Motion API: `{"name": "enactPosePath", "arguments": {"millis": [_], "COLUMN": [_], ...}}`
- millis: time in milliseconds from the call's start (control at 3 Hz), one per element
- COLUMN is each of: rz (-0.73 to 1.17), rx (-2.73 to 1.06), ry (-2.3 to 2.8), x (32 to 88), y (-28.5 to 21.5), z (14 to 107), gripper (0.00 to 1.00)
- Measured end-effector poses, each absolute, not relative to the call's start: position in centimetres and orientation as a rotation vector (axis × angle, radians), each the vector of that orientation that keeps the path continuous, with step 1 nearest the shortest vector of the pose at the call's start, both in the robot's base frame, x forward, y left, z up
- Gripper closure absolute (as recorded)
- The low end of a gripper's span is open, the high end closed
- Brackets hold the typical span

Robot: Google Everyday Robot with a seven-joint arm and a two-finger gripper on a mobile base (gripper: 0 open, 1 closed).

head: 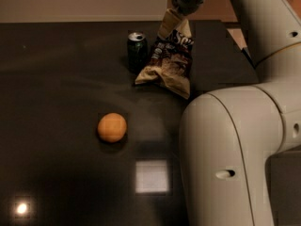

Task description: Move brown chip bag near green can

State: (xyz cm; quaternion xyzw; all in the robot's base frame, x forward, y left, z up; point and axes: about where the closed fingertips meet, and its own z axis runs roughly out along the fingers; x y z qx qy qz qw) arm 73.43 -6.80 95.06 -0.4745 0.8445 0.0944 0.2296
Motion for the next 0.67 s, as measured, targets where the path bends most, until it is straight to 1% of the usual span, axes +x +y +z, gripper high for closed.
{"name": "enactPosePath", "arguments": {"millis": [333,667], "rz": [0.26,0.26], "rx": [-1.3,-1.3], "ry": [2.315,2.315], "x": [73.9,73.92], "y": [-6.48,-6.47], "z": [94.86,94.85], "gripper": [0.0,0.0]}}
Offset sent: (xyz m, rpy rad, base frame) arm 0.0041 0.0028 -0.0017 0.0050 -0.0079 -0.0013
